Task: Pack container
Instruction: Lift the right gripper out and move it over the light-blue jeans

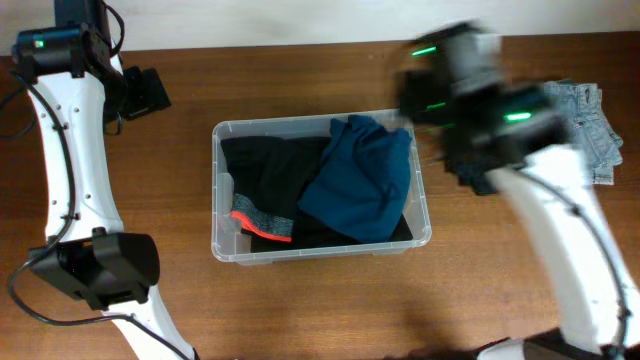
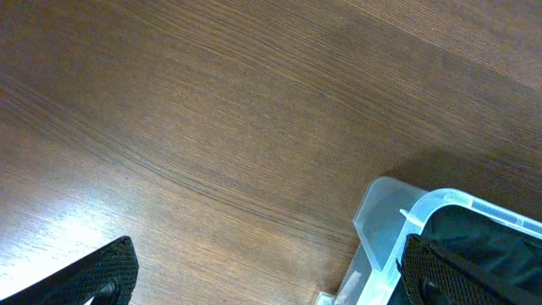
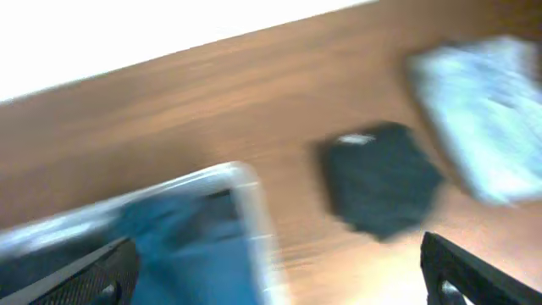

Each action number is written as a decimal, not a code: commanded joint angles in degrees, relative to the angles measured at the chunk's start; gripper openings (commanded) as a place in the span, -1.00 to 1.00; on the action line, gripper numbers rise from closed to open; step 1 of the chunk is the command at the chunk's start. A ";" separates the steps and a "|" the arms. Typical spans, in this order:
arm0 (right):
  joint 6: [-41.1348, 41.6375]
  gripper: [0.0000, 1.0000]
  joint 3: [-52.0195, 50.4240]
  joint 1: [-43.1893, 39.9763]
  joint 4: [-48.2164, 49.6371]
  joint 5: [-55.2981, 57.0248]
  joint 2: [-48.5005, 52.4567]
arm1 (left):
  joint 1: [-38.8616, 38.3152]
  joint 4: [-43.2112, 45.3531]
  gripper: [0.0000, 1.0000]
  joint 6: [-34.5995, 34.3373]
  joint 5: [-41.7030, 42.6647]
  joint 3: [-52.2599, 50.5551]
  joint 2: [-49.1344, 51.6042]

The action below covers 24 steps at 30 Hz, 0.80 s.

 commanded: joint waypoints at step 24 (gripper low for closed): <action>-17.84 0.97 0.76 -33.31 4.63 0.50 7.21 | 0.26 -0.04 0.99 -0.57 0.42 -0.17 -0.48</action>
